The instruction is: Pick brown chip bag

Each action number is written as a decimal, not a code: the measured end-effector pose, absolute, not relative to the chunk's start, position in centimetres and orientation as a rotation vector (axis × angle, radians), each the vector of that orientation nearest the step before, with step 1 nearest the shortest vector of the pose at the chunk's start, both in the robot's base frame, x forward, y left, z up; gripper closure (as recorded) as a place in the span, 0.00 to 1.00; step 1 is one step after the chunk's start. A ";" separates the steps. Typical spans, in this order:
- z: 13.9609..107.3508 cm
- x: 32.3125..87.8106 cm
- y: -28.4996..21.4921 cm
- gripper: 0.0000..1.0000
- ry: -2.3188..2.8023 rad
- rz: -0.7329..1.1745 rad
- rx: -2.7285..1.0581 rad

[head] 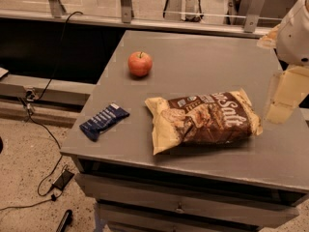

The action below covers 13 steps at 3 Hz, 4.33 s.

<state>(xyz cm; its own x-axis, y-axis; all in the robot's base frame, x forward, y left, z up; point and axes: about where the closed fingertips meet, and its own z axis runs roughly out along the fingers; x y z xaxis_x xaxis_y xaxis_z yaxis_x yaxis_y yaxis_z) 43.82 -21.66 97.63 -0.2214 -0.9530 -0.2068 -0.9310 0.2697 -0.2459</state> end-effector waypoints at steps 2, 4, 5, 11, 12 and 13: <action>95.4 43.4 -20.7 0.00 2.217 -0.052 -1.778; 86.0 42.2 -17.9 0.18 2.212 0.152 -1.924; 83.9 43.1 -16.8 0.42 2.169 0.183 -1.950; 88.7 43.7 -17.6 1.00 2.111 0.135 -1.937; 96.5 44.5 -19.1 1.00 2.012 0.047 -1.920; 101.3 45.4 -20.4 1.00 1.972 0.017 -1.859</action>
Offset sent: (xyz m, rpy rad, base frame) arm -0.0207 0.0453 -0.1120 0.0384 0.1864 0.1949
